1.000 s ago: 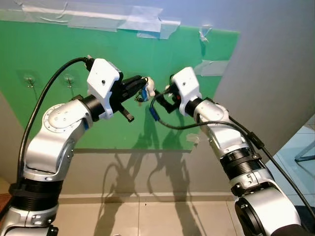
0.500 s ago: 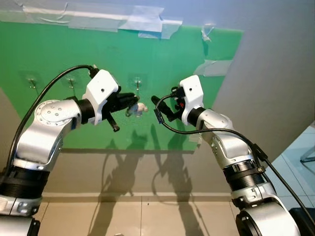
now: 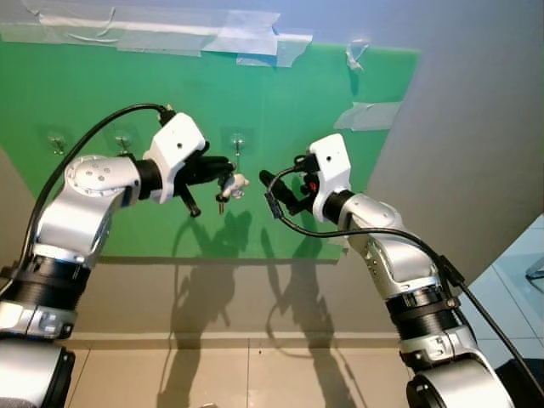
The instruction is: Hang keys on a hook
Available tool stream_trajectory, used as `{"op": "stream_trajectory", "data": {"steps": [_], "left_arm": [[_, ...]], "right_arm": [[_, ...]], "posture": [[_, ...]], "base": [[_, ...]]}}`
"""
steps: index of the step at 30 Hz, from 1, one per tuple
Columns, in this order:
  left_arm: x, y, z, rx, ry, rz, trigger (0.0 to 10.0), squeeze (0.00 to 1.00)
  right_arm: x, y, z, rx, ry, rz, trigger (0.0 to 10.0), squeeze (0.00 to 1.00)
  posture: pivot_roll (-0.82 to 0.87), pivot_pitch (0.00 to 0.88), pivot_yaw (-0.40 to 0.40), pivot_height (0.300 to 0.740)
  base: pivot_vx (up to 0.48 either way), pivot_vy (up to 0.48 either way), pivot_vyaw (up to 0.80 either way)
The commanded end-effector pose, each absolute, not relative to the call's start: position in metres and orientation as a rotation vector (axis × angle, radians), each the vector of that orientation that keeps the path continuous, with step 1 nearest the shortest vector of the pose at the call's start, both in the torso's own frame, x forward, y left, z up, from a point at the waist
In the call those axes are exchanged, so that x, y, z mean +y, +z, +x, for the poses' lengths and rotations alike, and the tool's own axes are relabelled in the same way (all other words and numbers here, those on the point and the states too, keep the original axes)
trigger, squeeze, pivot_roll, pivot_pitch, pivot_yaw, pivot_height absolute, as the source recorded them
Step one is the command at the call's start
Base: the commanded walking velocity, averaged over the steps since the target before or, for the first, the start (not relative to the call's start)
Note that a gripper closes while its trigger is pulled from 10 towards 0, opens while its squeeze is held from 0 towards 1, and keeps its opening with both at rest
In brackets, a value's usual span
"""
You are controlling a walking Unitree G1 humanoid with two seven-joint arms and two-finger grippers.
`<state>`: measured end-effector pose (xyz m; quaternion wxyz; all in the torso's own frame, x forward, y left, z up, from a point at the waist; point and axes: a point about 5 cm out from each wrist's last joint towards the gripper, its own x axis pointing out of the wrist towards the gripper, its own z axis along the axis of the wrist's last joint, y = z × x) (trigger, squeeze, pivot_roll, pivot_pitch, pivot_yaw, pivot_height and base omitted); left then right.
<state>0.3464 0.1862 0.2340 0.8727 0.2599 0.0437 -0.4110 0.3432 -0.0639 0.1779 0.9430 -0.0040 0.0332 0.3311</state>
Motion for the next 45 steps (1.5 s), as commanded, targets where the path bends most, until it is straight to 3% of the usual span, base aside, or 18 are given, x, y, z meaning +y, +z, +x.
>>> {"op": "stream_trajectory", "data": {"steps": [1,24,45], "left_arm": [[0.182,0.239,0.349,0.082,-0.876,0.576,0.0,0.00],[0.178,0.235,0.379,0.090,-0.822,0.563,0.0,0.00],[0.189,0.218,0.393,0.124,-0.699,0.194,0.0,0.00]], "right_arm": [[-0.063,0.178,0.341,0.072,0.676,0.002,10.0,0.00],[-0.054,0.170,0.321,0.085,0.715,-0.003,10.0,0.00],[-0.053,0.169,0.317,0.104,0.728,0.013,10.0,0.00]], "posture": [[0.00,0.000,0.034,0.740],[-0.02,0.000,0.057,0.740],[-0.03,0.000,0.049,0.740]], "base": [[0.000,0.000,0.00],[0.000,0.000,0.00],[0.000,0.000,0.00]]}}
